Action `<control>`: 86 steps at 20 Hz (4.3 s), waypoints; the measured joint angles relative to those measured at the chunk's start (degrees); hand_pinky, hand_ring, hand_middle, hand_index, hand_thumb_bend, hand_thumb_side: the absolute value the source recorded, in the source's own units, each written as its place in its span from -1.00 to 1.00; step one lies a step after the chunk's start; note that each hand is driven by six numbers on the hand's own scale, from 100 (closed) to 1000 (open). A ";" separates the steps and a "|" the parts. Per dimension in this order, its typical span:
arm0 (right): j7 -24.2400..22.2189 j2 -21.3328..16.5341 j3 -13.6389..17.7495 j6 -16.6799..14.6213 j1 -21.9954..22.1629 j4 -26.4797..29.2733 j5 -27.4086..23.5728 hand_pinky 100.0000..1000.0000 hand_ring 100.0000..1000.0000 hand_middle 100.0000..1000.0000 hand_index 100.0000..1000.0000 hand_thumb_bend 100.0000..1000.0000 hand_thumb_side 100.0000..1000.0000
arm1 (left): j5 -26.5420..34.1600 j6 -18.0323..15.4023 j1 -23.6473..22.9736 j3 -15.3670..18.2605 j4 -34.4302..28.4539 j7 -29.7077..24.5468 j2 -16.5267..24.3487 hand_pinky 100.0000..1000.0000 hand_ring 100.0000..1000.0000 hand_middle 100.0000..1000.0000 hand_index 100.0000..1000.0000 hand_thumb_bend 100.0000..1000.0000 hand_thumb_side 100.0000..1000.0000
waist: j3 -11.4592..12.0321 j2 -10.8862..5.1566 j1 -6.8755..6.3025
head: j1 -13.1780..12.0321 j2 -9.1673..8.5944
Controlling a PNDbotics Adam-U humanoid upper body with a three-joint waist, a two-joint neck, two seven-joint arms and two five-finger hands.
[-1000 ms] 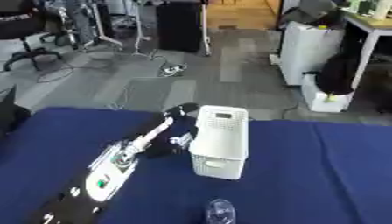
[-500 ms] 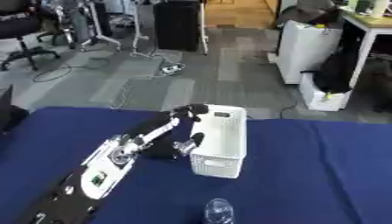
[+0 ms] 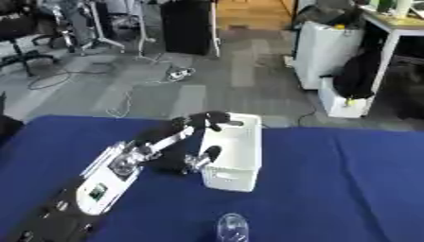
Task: Pick up objects on the table and place them in the box.
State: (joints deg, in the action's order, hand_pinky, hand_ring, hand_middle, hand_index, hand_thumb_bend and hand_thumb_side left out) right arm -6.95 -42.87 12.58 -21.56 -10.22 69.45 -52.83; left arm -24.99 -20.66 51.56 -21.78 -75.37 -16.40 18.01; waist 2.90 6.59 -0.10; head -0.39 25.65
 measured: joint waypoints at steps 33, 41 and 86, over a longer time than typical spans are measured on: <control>-0.08 0.00 0.03 0.31 -1.11 0.01 -0.03 0.78 0.64 0.62 0.70 -1.00 1.00 | 6.16 -0.15 -5.09 -2.58 -11.18 -7.52 1.67 0.63 0.62 0.91 0.90 -1.00 0.73 | 0.41 0.77 -0.37 | 1.93 10.43; -0.14 0.01 0.03 0.38 -1.38 0.01 0.02 0.78 0.63 0.62 0.70 -1.00 1.00 | 4.20 -1.99 -5.14 -3.93 -12.97 -10.63 1.67 0.65 0.65 0.93 0.89 -1.00 0.71 | 0.37 1.06 -0.40 | 2.39 9.94; -1.05 0.04 -0.28 0.99 -3.02 -0.01 0.48 0.78 0.63 0.62 0.71 -1.00 1.00 | 2.91 -1.78 -6.87 -5.91 -11.34 -22.36 -0.03 0.74 0.71 1.00 0.99 -1.00 1.00 | -0.14 1.83 -0.80 | 3.30 9.94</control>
State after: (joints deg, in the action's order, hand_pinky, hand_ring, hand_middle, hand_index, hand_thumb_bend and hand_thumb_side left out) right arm -8.00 -42.83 12.30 -20.57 -13.24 69.44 -52.35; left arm -22.09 -22.44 44.69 -27.69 -86.71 -38.76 17.97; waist 2.76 8.42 -0.90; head 2.91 35.59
